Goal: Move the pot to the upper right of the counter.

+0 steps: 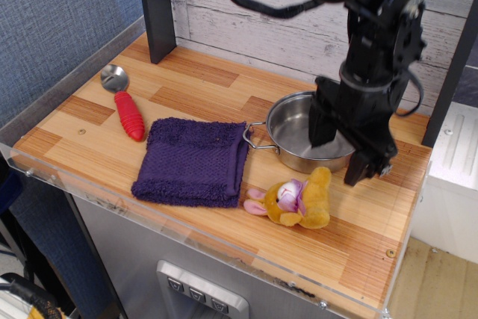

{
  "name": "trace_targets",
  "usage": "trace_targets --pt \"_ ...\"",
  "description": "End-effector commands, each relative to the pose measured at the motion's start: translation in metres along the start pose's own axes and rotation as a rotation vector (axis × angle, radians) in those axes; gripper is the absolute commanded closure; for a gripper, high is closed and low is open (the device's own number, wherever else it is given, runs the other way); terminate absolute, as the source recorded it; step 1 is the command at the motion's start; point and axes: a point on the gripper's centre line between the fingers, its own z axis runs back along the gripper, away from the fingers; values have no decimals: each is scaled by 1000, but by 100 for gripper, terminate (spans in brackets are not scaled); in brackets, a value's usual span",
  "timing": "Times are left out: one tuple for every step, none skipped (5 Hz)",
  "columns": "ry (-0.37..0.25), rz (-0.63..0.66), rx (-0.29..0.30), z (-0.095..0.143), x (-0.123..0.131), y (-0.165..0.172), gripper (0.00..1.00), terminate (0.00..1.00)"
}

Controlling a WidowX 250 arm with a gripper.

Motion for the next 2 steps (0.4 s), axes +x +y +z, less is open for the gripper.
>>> trace_targets --pt "-170 26 12 75 9 32 0 0" --pt "-221 27 69 109 9 40 0 0"
